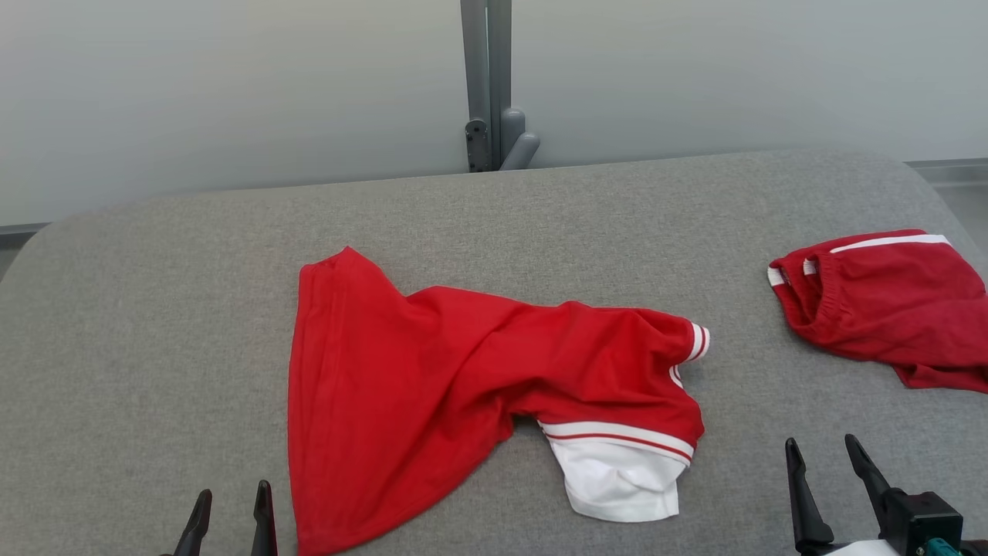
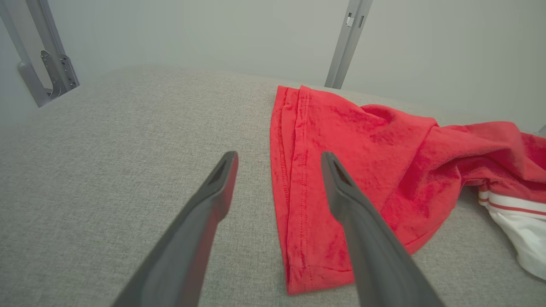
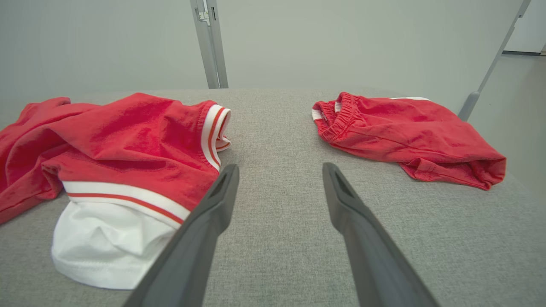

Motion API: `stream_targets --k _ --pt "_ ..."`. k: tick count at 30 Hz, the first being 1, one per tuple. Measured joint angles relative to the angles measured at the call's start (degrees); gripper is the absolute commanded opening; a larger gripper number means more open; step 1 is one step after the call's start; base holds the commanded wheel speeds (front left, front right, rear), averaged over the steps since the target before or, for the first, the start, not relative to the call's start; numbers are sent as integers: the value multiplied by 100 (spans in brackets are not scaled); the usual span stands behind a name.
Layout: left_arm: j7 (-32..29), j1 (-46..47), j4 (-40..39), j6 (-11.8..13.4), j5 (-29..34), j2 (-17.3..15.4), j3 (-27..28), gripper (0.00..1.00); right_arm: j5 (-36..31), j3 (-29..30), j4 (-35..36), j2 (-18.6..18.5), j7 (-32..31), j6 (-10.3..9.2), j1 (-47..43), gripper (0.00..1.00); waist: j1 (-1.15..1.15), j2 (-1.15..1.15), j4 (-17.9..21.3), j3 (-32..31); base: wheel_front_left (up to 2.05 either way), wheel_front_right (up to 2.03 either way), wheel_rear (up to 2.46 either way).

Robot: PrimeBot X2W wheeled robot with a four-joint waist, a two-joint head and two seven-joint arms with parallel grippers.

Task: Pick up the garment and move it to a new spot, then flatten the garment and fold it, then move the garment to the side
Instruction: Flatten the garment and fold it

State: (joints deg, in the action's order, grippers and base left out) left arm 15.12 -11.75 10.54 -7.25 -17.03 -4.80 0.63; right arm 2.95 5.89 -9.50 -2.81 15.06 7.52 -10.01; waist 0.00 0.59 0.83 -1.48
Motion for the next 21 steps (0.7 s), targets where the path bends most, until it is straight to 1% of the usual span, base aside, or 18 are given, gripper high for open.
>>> stream_targets --k 5,21 --pt "0 1 24 -7 -2 35 87 100 44 -25 -10 0 0 0 23 100 0 0 -51 32 0 0 0" --pt "0 18 7 -14 -34 29 86 100 98 -111 -26 -1 0 0 63 100 0 0 -112 51 0 0 0"
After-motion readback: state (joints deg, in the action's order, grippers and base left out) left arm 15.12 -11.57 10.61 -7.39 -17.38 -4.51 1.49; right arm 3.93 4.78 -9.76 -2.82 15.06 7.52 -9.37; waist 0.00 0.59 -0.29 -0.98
